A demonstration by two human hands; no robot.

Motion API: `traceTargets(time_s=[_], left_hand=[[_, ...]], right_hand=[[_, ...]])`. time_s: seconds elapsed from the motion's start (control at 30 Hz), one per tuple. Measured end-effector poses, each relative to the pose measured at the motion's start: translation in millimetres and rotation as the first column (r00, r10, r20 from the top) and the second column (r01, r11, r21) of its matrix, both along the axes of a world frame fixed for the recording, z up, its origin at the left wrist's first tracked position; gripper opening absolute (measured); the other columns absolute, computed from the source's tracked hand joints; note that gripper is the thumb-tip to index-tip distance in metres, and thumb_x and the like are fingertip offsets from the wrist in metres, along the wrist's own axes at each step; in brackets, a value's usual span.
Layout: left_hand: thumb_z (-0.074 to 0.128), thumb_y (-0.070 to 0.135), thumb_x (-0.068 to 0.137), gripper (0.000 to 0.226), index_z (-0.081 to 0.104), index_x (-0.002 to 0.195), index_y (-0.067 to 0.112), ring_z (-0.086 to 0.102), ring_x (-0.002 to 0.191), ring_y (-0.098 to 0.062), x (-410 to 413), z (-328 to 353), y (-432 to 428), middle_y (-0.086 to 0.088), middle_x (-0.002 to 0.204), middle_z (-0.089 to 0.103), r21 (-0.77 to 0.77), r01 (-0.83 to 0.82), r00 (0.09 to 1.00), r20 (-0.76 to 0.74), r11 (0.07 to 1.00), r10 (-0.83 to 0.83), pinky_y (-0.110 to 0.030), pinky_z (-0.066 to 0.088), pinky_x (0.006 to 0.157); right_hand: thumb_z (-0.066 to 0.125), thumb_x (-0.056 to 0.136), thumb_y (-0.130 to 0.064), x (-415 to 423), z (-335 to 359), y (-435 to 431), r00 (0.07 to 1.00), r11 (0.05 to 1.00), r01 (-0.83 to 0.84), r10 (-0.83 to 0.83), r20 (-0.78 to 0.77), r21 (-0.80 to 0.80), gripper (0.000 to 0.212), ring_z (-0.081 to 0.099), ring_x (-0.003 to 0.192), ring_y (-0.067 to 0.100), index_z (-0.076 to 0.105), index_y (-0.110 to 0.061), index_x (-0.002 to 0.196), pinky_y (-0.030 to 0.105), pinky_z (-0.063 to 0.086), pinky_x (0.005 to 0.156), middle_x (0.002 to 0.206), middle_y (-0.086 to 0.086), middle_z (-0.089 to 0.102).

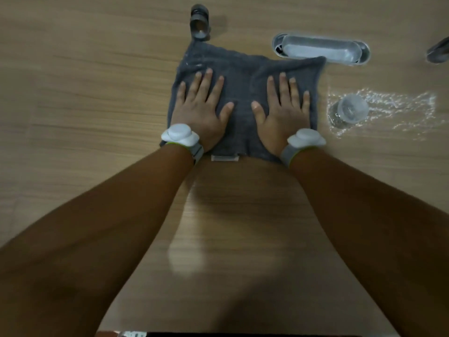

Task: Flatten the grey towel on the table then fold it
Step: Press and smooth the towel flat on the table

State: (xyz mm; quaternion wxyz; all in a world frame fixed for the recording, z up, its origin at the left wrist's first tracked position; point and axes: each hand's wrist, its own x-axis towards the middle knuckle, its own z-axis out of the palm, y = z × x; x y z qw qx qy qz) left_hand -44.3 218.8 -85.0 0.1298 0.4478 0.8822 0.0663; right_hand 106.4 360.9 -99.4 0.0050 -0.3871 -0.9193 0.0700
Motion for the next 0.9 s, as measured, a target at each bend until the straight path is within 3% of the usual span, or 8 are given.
traceTargets(time_s=[0.17,0.37,0.53,0.7,0.9], left_hand=[[0.017,0.059,0.104,0.068,0.013,0.161,0.023,0.005,0.155,-0.024,53,-1,-65,-0.004,0.169,0.009,0.031,-0.052,0.999,-0.004,0.998,0.053,-0.049,0.001,0.125],[0.020,0.060,0.103,0.069,0.014,0.161,0.023,0.003,0.156,-0.022,98,-4,-145,-0.004,0.169,0.009,-0.031,0.002,0.999,-0.036,1.000,-0.003,-0.048,0.001,0.125],[0.020,0.062,0.102,0.069,0.014,0.161,0.026,0.005,0.155,-0.022,53,0,-106,-0.003,0.169,0.010,-0.001,-0.013,1.000,-0.009,1.000,0.013,-0.049,0.002,0.125],[0.015,0.064,0.100,0.073,0.008,0.161,0.025,-0.003,0.156,-0.022,-16,3,-40,-0.002,0.170,0.001,-0.016,-0.023,1.000,0.006,1.000,0.023,-0.049,-0.003,0.125],[0.009,0.061,0.101,0.071,0.006,0.161,0.024,-0.004,0.155,-0.021,-3,-1,-45,-0.002,0.170,-0.001,-0.007,-0.066,0.998,-0.003,0.998,0.066,-0.048,-0.005,0.125]], right_hand=[[0.020,0.105,-0.060,52,2,-63,0.998,0.998,-0.066,0.067,-0.005,0.023,0.072,0.014,0.156,0.032,0.019,-0.016,0.161,0.058,0.009,0.125,0.169,0.012,0.017],[0.024,0.104,-0.062,106,2,-141,0.993,0.995,-0.102,0.100,0.057,0.023,0.074,0.010,0.157,0.030,0.021,-0.014,0.161,0.057,0.009,0.125,0.169,0.011,0.016],[0.026,0.104,-0.061,53,6,-96,0.982,0.982,-0.187,0.186,0.040,0.027,0.072,0.019,0.155,0.033,0.027,-0.016,0.160,0.058,0.012,0.125,0.167,0.013,0.025],[0.019,0.099,-0.067,-23,9,-26,0.996,0.996,-0.078,0.079,0.045,-0.038,0.077,0.008,0.157,0.027,0.016,-0.024,0.162,0.055,0.004,0.126,0.171,0.005,0.011],[0.016,0.101,-0.065,-10,6,-38,0.998,0.997,-0.058,0.059,0.029,-0.047,0.074,0.005,0.158,0.026,0.014,-0.023,0.163,0.054,0.002,0.126,0.171,0.005,0.010]])
